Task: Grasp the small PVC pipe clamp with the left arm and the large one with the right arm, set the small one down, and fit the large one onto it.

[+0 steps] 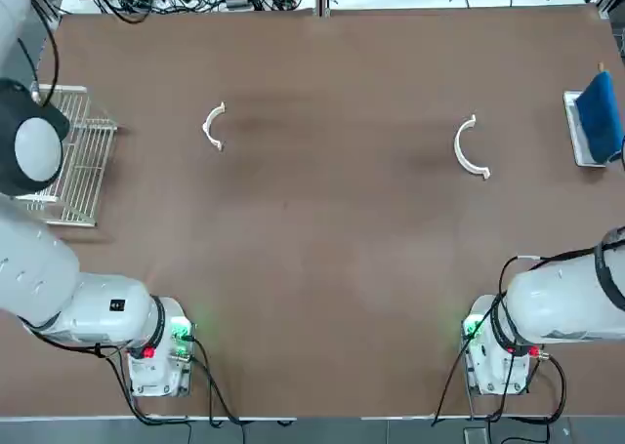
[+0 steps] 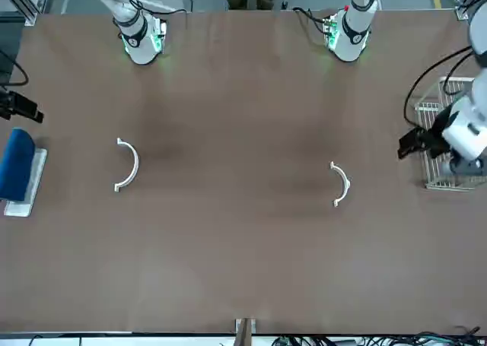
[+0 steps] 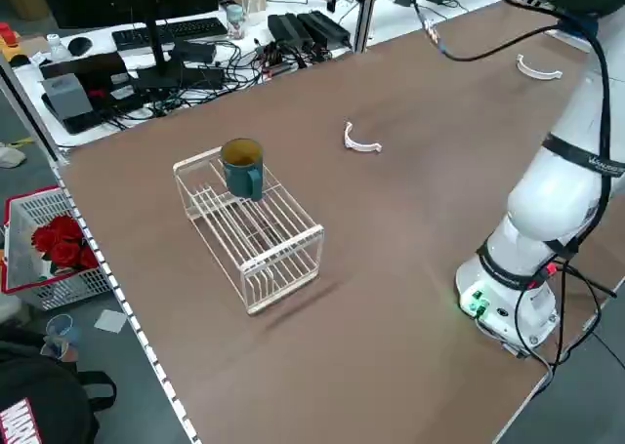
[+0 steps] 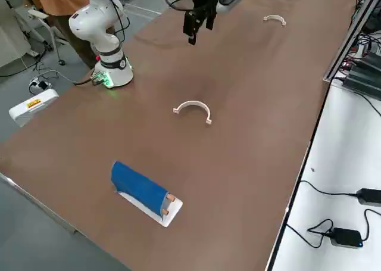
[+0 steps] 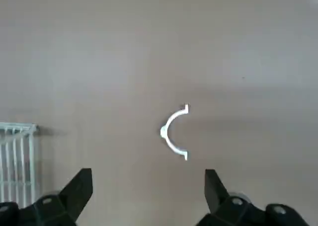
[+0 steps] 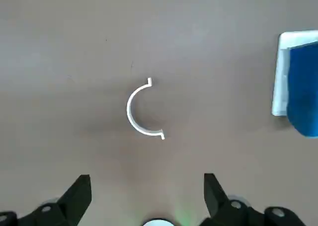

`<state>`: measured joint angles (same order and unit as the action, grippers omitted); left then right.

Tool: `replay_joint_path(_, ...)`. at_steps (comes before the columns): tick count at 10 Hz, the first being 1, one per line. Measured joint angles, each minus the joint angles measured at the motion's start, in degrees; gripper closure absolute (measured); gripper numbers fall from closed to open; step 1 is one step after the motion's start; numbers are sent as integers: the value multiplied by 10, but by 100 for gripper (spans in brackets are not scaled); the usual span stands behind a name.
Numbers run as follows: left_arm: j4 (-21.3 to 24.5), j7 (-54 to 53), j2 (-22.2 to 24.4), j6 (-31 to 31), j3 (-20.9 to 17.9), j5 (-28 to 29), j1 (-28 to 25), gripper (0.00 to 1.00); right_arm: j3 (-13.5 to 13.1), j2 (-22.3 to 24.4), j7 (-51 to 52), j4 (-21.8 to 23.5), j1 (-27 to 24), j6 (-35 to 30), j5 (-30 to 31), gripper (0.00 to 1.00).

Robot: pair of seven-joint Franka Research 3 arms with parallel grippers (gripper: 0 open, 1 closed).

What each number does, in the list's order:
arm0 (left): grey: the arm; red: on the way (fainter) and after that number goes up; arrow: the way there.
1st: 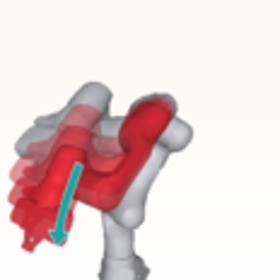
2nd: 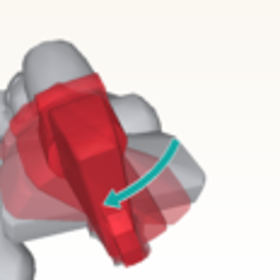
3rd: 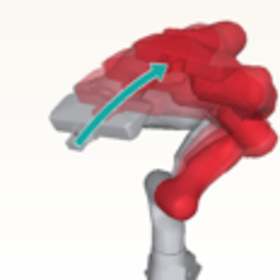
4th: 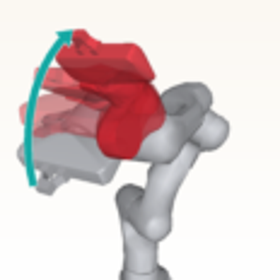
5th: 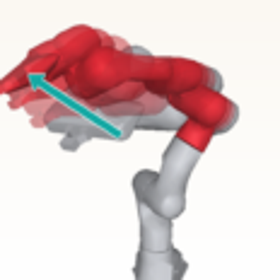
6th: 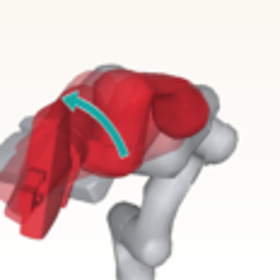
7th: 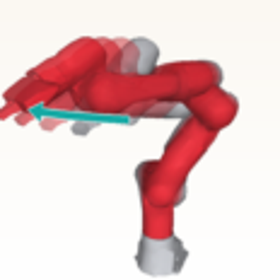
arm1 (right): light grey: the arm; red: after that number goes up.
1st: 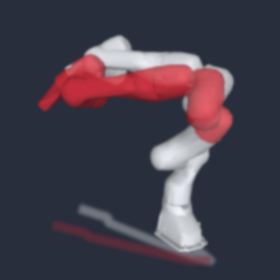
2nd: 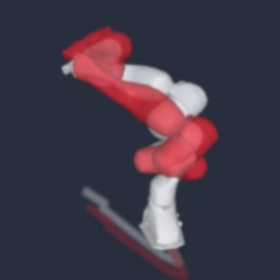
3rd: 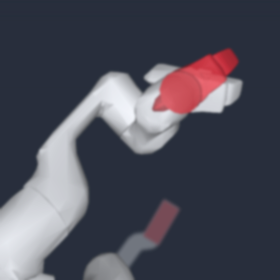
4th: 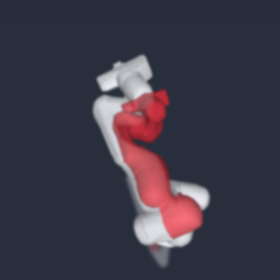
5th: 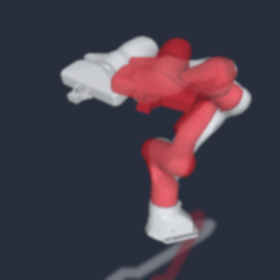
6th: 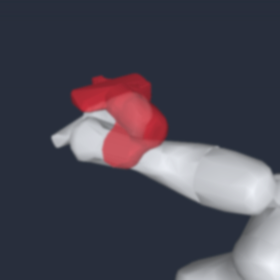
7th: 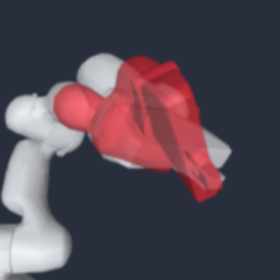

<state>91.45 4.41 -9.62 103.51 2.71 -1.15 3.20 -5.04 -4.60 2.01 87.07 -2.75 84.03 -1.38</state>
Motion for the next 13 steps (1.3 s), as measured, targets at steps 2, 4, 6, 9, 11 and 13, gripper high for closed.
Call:
replay_joint_path(2,92,23,-6,108,23,19,12,3,15,0,0,89,1,87,0,0)
replay_joint_path(4,170,38,-26,188,24,27,24,5,25,1,0,190,2,181,-1,0)
replay_joint_path(6,227,39,-47,250,24,30,25,8,33,2,0,282,5,272,-1,0)
replay_joint_path(9,299,40,-98,365,24,53,25,14,52,2,-1,412,10,436,-1,1)
replay_joint_path(11,333,40,-127,432,23,70,20,17,62,-10,-1,471,11,518,-1,4)
replay_joint_path(13,338,40,-153,465,23,73,17,25,63,-53,-1,493,11,589,-1,9)
